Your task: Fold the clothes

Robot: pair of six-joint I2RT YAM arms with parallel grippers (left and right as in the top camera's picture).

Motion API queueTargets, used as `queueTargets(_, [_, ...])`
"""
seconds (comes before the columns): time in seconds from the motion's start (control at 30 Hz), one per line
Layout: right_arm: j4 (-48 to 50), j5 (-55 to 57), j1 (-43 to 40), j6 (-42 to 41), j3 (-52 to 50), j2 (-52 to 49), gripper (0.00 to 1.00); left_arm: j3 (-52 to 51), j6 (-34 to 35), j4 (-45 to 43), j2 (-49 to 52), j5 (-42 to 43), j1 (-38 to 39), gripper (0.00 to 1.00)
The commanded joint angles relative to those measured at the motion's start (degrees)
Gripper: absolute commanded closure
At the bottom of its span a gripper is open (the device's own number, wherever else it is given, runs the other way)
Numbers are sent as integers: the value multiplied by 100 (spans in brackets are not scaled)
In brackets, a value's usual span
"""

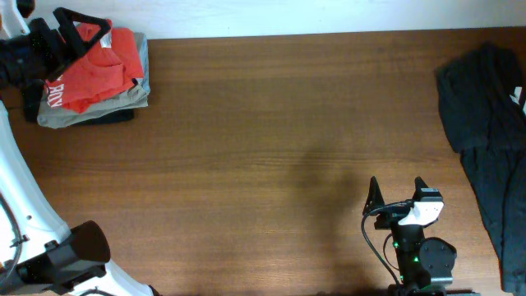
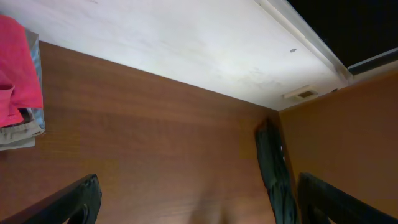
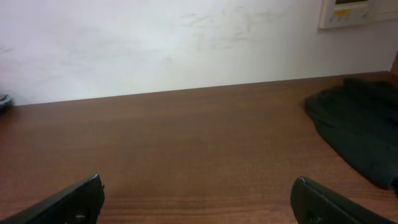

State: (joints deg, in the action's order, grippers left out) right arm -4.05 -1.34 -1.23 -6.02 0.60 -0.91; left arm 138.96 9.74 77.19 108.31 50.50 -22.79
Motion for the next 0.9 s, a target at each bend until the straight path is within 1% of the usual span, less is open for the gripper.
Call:
queueTargets(0.0, [-37, -11, 44, 2, -28, 59, 1, -7, 7, 4, -2, 0, 2, 1])
queueTargets(0.23, [-37, -11, 44, 0, -28, 59, 1, -7, 7, 4, -2, 0, 2, 1])
queueTargets(0.3, [-37, -11, 44, 0, -28, 59, 1, -7, 7, 4, -2, -168, 2, 1])
queueTargets(0.37, [-37, -11, 44, 0, -28, 59, 1, -7, 4, 304, 11, -332, 4, 1])
queueTargets(0.4, [-37, -11, 44, 2, -28, 59, 1, -7, 4, 584, 9, -588, 22, 1])
queueTargets(0.43, [-37, -11, 44, 0, -28, 59, 1, -7, 4, 946, 7, -1045, 81, 1])
queueTargets(0.5, [-37, -9, 44, 2, -28, 59, 1, -20, 2, 1690, -90, -2673, 463, 1])
queueTargets(0.53, [-37, -11, 44, 2, -28, 59, 1, -103, -57, 1698, -229, -3156, 787, 1])
queueTargets(0.57, [-37, -11, 44, 2, -28, 59, 1, -271, -181, 1563, -409, -3434, 1091, 1])
queueTargets(0.6, [-37, -11, 44, 0, -28, 59, 2, -944, -564, 859, -907, -3703, 1657, 1])
queueTargets(0.63, [-37, -11, 44, 0, -28, 59, 1, -1873, -990, -57, -1488, -3700, 2024, 1])
queueTargets(0.73, [-37, -11, 44, 0, -28, 59, 1, -3891, -1593, -1604, -2719, -3705, 2450, 1])
queueTargets(0.77, [-37, -11, 44, 2, -28, 59, 1, -4793, -1720, -2140, -3281, -3711, 2559, 1])
queueTargets(0.87, [-35, -11, 44, 0, -28, 59, 1, -6548, -1718, -3132, -4505, -3995, 2573, 1])
